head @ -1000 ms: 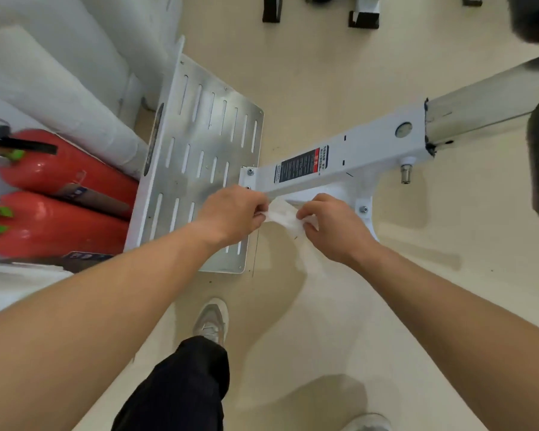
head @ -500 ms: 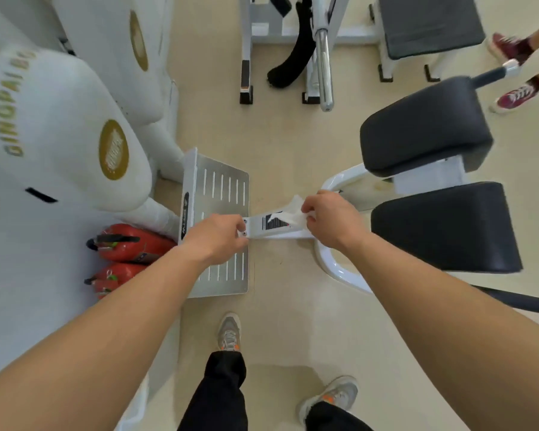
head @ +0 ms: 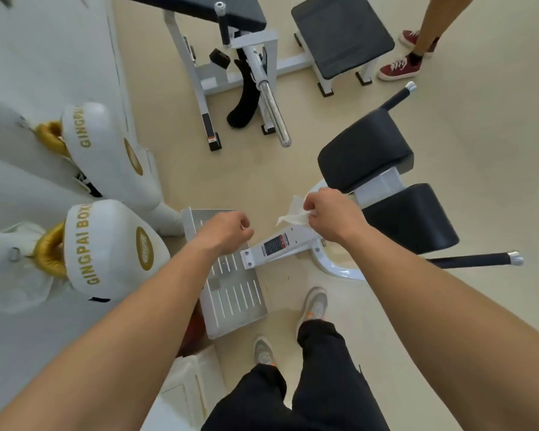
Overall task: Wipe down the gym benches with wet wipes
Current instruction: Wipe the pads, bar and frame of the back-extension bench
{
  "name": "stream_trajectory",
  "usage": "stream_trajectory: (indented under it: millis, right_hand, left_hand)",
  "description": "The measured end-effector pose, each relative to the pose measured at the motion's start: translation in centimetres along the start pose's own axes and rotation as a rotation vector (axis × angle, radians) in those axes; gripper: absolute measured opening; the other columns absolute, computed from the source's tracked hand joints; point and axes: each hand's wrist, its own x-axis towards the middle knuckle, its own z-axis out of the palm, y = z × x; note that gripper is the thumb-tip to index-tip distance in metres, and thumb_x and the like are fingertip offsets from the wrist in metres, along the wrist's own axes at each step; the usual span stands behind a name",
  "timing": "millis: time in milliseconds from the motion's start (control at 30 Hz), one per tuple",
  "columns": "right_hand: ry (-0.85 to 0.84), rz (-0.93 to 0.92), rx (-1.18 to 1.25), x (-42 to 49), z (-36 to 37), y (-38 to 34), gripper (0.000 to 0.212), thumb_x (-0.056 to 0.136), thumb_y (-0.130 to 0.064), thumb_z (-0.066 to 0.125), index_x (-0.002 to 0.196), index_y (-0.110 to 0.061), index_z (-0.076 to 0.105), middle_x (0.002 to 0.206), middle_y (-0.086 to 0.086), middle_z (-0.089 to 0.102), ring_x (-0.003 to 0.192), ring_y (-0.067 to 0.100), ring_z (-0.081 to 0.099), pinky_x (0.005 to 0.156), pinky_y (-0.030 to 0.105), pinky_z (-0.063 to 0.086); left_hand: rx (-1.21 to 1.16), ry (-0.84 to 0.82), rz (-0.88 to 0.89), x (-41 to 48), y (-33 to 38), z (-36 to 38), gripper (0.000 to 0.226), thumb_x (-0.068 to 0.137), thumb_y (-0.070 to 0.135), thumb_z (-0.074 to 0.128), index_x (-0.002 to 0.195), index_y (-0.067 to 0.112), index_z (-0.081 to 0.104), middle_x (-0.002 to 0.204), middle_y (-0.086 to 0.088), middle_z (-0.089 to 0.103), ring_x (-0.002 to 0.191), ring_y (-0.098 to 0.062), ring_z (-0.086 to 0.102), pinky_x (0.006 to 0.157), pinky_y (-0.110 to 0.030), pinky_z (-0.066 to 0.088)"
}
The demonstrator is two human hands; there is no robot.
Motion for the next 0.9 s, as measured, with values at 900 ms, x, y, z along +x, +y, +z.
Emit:
stream_trajectory:
  millis: [900]
  right_hand:
    - [0.132,0.183,0.133,25.0,-18.7,11.0,0.026,0.098,-0.015,0.056,0.121,-0.021,0.066,0.119,0.001,0.064,0.107,0.025,0.063,0.098,0.046,0.052]
  left_hand:
    - [0.151,-0.010,0.187,28.2,17.7,-20.1,0.034,0.098,0.040,0.055,0.125,0.020,0.062,0.121,-0.002,0.065,0.106,-0.021,0.061,0.092,-0.038,0.052]
